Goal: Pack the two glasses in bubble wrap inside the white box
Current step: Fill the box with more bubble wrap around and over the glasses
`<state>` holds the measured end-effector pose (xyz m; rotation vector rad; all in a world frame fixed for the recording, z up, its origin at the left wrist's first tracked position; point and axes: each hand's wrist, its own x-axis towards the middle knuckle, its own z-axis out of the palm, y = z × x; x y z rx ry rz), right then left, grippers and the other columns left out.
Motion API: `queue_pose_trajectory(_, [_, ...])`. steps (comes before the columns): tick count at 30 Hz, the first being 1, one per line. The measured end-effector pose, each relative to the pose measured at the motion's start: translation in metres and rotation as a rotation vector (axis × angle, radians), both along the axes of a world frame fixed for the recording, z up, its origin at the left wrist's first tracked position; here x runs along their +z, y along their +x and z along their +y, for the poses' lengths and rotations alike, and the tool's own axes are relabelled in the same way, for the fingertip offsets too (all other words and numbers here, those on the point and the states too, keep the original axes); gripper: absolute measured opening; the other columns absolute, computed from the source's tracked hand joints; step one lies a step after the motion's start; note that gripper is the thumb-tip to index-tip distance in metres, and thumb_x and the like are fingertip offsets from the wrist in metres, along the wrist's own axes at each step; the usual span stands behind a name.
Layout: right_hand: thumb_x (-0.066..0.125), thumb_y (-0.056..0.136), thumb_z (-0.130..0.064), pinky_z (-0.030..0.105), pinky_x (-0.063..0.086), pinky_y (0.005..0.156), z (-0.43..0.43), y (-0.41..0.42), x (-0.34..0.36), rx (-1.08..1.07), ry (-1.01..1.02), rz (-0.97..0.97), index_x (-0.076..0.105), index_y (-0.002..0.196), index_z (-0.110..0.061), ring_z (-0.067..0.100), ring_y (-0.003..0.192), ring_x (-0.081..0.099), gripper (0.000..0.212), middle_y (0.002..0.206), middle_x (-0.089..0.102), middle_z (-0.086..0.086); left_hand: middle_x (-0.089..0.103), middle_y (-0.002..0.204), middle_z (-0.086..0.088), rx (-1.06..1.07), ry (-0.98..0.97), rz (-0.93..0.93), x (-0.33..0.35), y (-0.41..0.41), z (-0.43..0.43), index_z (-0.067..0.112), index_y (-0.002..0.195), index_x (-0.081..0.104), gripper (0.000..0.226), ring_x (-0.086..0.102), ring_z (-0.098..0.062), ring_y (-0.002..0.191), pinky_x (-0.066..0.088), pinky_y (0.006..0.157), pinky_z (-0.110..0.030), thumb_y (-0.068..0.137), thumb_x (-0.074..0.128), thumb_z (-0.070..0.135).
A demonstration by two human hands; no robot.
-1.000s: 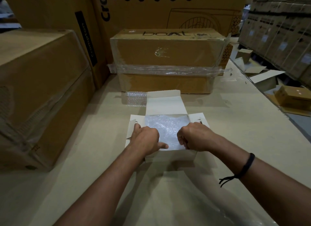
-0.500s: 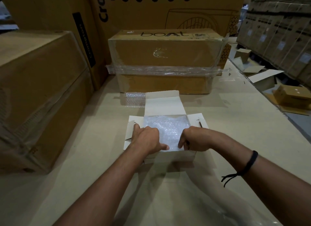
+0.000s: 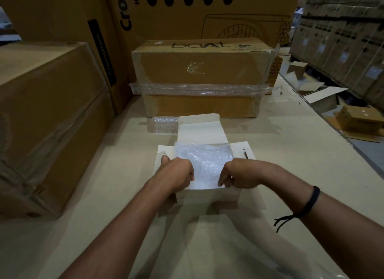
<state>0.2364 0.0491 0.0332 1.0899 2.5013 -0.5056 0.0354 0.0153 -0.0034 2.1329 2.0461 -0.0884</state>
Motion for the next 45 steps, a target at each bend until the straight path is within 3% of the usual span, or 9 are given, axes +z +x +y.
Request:
queue_pose_trajectory(4, [0.075, 0.082, -0.018, 0.031, 0.051, 0.081, 0.019, 0.015, 0.009, -0.112, 0.251, 0.159, 0.066, 0.112, -0.026, 0.014, 0.097, 0.061, 0.032, 0.105, 0.068, -0.008, 0.063, 0.106, 0.011, -0.008, 0.224, -0.037, 0.017, -0.014, 0.001, 0.034, 0.108, 0.065, 0.023, 0.048, -0.018, 0.110, 0.031, 0.094, -0.035, 0.085, 0.071, 0.036])
queue_pose_trajectory(7, [0.081, 0.071, -0.044, 0.039, 0.039, 0.103, 0.026, 0.011, -0.007, -0.042, 0.375, -0.040, 0.043, 0.141, -0.029, 0.021, 0.126, 0.044, 0.081, 0.141, 0.049, -0.004, 0.035, 0.150, 0.000, -0.073, 0.162, 0.144, 0.017, -0.011, 0.001, 0.035, 0.140, 0.037, 0.085, 0.030, -0.024, 0.136, 0.021, 0.109, -0.046, 0.069, 0.078, 0.057])
queue_pose_trajectory(11, [0.074, 0.075, -0.051, 0.052, 0.006, 0.120, 0.030, 0.006, -0.024, -0.034, 0.325, -0.183, 0.004, 0.156, -0.016, 0.025, 0.150, 0.003, 0.113, 0.163, 0.011, 0.003, 0.001, 0.163, -0.004, -0.072, -0.011, 0.261, 0.007, -0.014, 0.013, 0.025, 0.154, -0.007, 0.131, 0.002, -0.029, 0.149, 0.000, 0.115, -0.059, 0.062, 0.076, 0.068])
queue_pose_trajectory(18, [0.070, 0.077, -0.046, 0.061, -0.005, 0.117, 0.041, -0.009, -0.044, 0.009, 0.348, -0.306, 0.004, 0.154, -0.005, 0.030, 0.150, -0.002, 0.109, 0.162, 0.016, 0.010, 0.002, 0.163, -0.010, -0.101, -0.082, 0.381, 0.004, -0.013, 0.028, 0.016, 0.155, -0.001, 0.133, -0.007, -0.027, 0.150, -0.019, 0.111, -0.061, 0.060, 0.069, 0.077])
queue_pose_trajectory(24, [0.069, 0.079, -0.050, 0.059, -0.008, 0.117, 0.046, -0.010, -0.043, 0.054, 0.291, -0.335, 0.006, 0.154, -0.004, 0.030, 0.150, -0.001, 0.108, 0.162, 0.016, 0.012, 0.027, 0.158, -0.007, -0.153, -0.117, 0.290, 0.004, -0.010, 0.028, 0.014, 0.152, 0.019, 0.115, 0.015, -0.023, 0.148, -0.016, 0.112, -0.058, 0.065, 0.074, 0.067])
queue_pose_trajectory(29, [0.089, 0.061, -0.044, 0.044, 0.041, 0.109, 0.068, -0.005, -0.002, -0.157, -0.045, -0.085, 0.017, 0.154, -0.029, 0.028, 0.132, 0.046, 0.119, 0.155, 0.035, 0.000, 0.027, 0.158, -0.006, -0.188, -0.158, 0.241, 0.001, -0.012, 0.039, 0.017, 0.151, 0.021, 0.118, 0.016, -0.025, 0.147, -0.006, 0.115, -0.061, 0.059, 0.079, 0.064])
queue_pose_trajectory(37, [0.082, 0.064, -0.056, 0.051, 0.013, 0.120, 0.062, -0.034, -0.020, -0.003, 0.076, -0.224, 0.006, 0.155, -0.022, 0.029, 0.146, 0.022, 0.124, 0.160, 0.024, 0.003, 0.023, 0.159, -0.003, -0.157, -0.171, 0.198, 0.001, -0.010, 0.045, 0.023, 0.152, 0.017, 0.121, 0.017, -0.024, 0.147, -0.003, 0.115, -0.062, 0.057, 0.081, 0.063])
queue_pose_trajectory(41, [0.085, 0.065, -0.049, 0.049, 0.025, 0.117, 0.064, -0.031, -0.014, -0.046, -0.013, -0.196, 0.006, 0.156, -0.024, 0.029, 0.144, 0.027, 0.123, 0.160, 0.025, 0.002, 0.019, 0.161, -0.003, -0.128, -0.083, 0.215, 0.006, -0.008, 0.035, 0.022, 0.154, 0.009, 0.126, 0.015, -0.025, 0.147, -0.008, 0.114, -0.061, 0.058, 0.079, 0.067])
queue_pose_trajectory(45, [0.073, 0.081, -0.048, 0.041, 0.034, 0.110, 0.063, -0.027, 0.004, -0.132, -0.020, 0.098, 0.025, 0.153, -0.024, 0.024, 0.138, 0.039, 0.090, 0.155, 0.036, 0.000, 0.020, 0.160, -0.003, -0.024, 0.023, 0.217, 0.014, -0.020, 0.023, 0.022, 0.153, 0.016, 0.116, 0.013, -0.025, 0.147, -0.004, 0.114, -0.059, 0.063, 0.071, 0.072])
